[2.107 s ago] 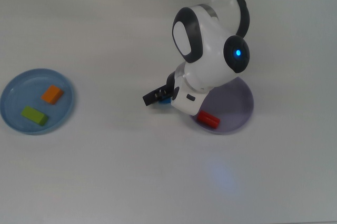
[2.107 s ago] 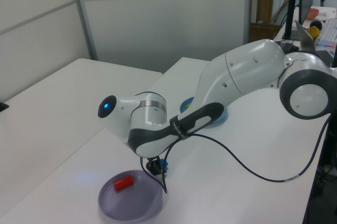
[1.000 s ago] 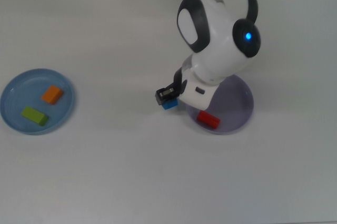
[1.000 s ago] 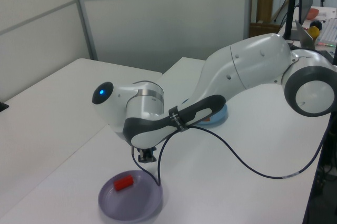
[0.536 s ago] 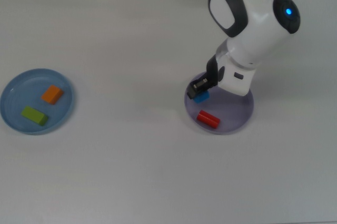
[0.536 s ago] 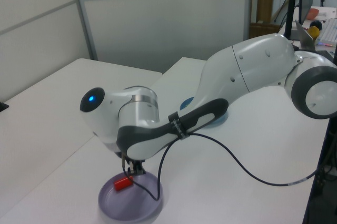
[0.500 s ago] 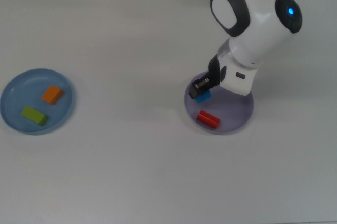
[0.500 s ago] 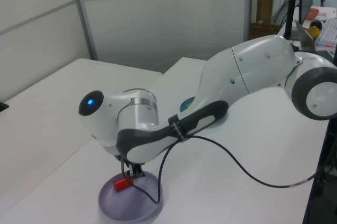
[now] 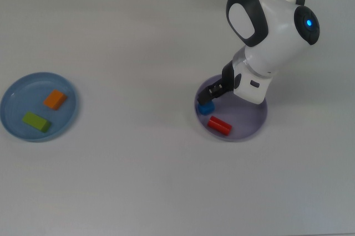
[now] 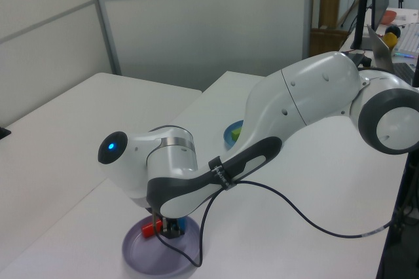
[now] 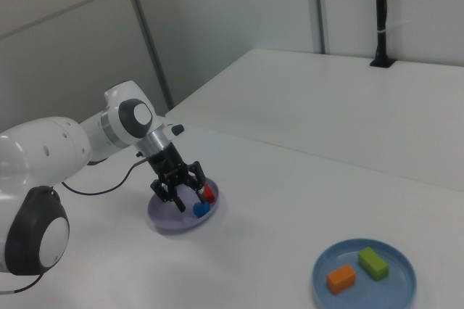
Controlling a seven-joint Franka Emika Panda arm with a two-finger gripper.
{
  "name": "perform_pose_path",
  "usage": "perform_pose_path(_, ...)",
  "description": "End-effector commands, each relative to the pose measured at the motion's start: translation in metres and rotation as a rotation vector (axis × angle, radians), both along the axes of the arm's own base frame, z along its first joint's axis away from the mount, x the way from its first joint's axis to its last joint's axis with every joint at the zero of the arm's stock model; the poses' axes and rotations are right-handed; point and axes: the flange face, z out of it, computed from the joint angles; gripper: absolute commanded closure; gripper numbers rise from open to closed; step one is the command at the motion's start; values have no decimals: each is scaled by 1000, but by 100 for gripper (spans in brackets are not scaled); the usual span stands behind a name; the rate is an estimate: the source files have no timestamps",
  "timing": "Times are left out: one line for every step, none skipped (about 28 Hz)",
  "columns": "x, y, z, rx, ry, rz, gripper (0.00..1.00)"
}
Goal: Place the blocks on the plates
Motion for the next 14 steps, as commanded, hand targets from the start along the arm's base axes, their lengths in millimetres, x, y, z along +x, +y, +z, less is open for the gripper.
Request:
perform_pose_path(-2, 1, 4, -11, -29, -8, 32)
perform_pose_path(-1, 0, 6, -10, -34, -11, 32)
perform_pose_path(-1, 1, 15, -4, -43, -12, 32)
perform_pose_path(-2, 2, 21, -2, -47, -16, 32)
perform_pose_path(-2, 1, 30, 5, -56, -20, 32)
perform_pose_path(-3, 1, 38, 16, -63, -26, 32)
perform_pose_path(-3, 0, 47, 30, -69, -35, 30)
perform_pose_path(-4, -3, 60, 64, -77, -56, 27)
perform_pose_path(-3, -6, 69, 84, -81, -70, 27)
perform_pose_path(-4, -8, 75, 103, -82, -81, 26)
perform_pose_path(-4, -11, 83, 120, -88, -94, 23)
perform_pose_path(-3, -18, 90, 133, -93, -109, 21)
perform_pose_path(-2, -23, 97, 145, -98, -119, 20)
perform_pose_path(-2, -30, 108, 159, -108, -137, 18)
